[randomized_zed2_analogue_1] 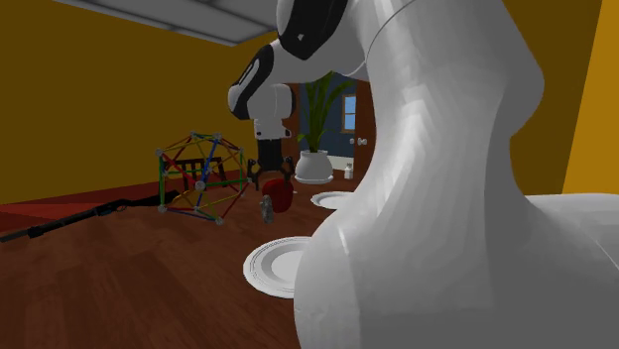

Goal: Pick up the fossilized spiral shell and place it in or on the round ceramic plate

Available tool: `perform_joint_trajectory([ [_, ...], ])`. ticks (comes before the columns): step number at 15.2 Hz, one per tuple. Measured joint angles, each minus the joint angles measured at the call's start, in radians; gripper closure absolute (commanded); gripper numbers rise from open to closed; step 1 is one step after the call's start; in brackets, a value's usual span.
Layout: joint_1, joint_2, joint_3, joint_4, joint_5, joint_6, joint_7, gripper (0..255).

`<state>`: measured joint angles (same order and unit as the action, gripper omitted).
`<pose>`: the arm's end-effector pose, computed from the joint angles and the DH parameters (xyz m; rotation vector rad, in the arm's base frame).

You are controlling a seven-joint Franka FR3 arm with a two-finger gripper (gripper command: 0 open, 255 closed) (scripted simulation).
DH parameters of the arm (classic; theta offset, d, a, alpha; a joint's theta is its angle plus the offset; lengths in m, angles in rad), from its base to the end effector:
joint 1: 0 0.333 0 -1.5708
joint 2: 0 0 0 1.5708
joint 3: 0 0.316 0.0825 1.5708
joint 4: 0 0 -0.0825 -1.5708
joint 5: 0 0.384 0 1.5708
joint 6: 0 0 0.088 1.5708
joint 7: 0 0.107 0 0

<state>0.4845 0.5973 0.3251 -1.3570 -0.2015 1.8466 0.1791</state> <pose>0.5323 0.4682 0.3802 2.9350 0.9844 -0.0981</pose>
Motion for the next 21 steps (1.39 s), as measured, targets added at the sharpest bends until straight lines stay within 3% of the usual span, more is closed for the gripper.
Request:
perform_joint_trajectory([
  [9, 0.0, 0.019, -0.013, -0.036, 0.0, 0.043, -0.002, 0],
  [10, 0.004, 0.016, -0.009, -0.051, 0.003, 0.045, 0.001, 255],
  [19, 0.009, 0.002, 0.002, -0.1, 0.009, 0.063, 0.007, 255],
  [21, 0.016, 0.032, 0.0, -0.046, 0.007, 0.033, 0.001, 255],
])
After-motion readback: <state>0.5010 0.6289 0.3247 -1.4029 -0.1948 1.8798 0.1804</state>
